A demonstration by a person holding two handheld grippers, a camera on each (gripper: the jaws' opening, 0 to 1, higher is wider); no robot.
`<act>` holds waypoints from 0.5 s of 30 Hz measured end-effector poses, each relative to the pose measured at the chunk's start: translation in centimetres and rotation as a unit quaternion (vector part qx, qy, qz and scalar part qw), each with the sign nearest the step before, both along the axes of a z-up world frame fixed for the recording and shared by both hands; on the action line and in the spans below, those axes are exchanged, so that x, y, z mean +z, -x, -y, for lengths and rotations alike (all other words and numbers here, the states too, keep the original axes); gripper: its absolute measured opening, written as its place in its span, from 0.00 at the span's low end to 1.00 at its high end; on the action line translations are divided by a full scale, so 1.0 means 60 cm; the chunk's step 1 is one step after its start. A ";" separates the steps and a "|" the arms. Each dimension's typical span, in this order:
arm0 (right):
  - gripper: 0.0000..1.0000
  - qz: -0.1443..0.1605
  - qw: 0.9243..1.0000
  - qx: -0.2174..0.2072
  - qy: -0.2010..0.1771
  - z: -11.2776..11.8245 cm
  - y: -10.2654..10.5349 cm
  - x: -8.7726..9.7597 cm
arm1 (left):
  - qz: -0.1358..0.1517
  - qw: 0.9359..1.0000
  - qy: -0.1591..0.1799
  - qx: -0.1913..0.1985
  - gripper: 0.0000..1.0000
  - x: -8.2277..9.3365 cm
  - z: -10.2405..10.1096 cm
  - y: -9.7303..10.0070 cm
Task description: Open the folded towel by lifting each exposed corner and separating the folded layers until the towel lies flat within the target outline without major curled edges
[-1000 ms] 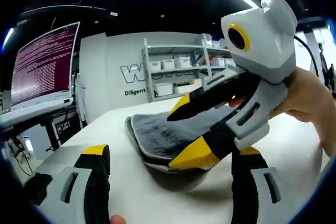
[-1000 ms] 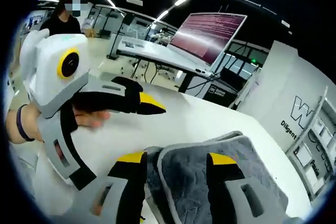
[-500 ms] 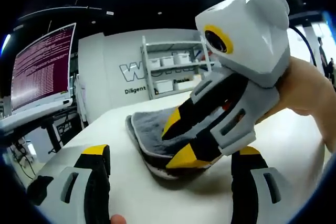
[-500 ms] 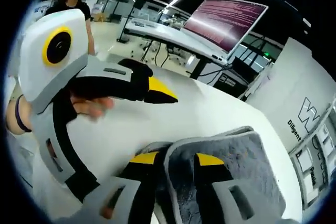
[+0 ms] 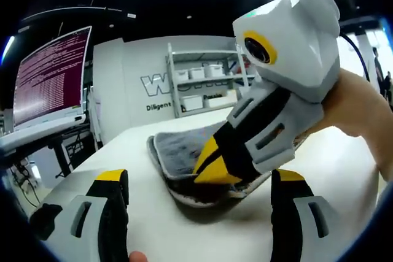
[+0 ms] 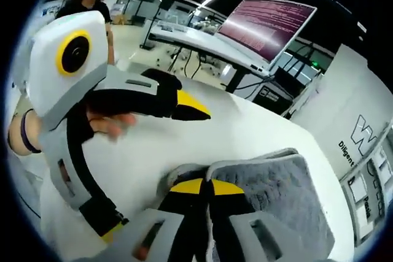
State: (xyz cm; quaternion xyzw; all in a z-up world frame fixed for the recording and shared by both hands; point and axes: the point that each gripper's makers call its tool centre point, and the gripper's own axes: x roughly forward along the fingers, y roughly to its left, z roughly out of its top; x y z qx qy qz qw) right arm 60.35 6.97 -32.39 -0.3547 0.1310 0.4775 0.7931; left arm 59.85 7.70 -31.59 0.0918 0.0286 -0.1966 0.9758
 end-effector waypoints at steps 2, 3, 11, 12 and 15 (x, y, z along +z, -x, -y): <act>0.00 0.005 1.000 -0.004 -0.005 0.006 -0.004 0.008 | 0.000 1.000 -0.001 0.000 0.94 0.000 0.000 -0.001; 0.00 0.007 1.000 -0.007 -0.007 0.010 -0.006 0.012 | 0.000 1.000 -0.001 0.001 0.94 0.000 0.000 0.000; 0.00 0.023 0.999 -0.032 -0.027 0.044 -0.023 0.039 | 0.000 1.000 -0.001 0.002 0.94 0.001 0.000 0.001; 0.00 0.024 0.999 -0.034 -0.029 0.046 -0.027 0.040 | 0.000 1.000 0.000 0.002 0.94 0.001 0.000 0.001; 0.00 0.025 0.998 -0.043 -0.037 0.057 -0.034 0.046 | 0.001 1.000 0.001 0.003 0.94 0.002 0.000 0.002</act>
